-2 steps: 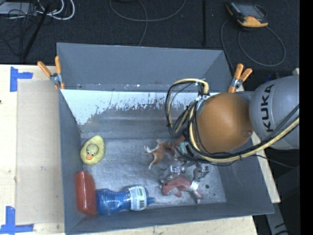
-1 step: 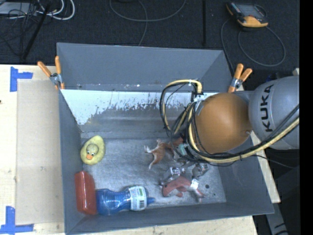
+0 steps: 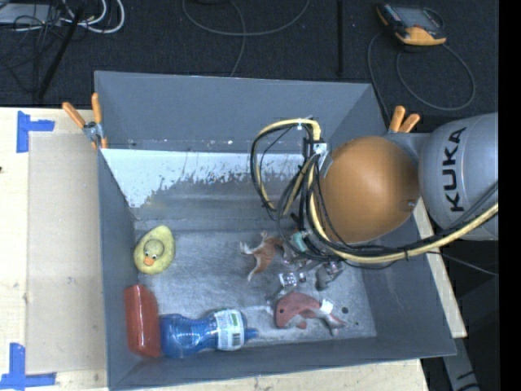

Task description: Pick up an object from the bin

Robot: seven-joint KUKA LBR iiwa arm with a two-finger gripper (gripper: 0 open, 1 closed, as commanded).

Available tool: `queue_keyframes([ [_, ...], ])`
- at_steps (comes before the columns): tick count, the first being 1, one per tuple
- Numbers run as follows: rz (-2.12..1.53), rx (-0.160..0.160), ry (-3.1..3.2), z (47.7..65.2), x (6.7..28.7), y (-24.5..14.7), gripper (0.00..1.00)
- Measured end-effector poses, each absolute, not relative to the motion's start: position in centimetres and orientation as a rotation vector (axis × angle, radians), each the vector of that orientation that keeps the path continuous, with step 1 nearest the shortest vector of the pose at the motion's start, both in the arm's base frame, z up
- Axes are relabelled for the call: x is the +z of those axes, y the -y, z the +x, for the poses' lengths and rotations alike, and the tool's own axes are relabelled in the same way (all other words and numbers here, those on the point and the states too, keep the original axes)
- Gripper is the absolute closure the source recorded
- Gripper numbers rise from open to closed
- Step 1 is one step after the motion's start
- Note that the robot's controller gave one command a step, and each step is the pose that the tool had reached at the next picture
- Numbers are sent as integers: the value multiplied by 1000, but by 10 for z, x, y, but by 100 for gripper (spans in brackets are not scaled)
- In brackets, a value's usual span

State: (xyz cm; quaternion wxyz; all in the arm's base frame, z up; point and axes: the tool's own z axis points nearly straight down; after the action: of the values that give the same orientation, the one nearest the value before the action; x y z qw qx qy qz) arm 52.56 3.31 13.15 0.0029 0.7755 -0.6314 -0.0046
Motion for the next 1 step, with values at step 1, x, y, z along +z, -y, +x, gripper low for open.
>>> queue_keyframes([
  [1, 2650, 10, 1698, 529, 144, -41, 0],
])
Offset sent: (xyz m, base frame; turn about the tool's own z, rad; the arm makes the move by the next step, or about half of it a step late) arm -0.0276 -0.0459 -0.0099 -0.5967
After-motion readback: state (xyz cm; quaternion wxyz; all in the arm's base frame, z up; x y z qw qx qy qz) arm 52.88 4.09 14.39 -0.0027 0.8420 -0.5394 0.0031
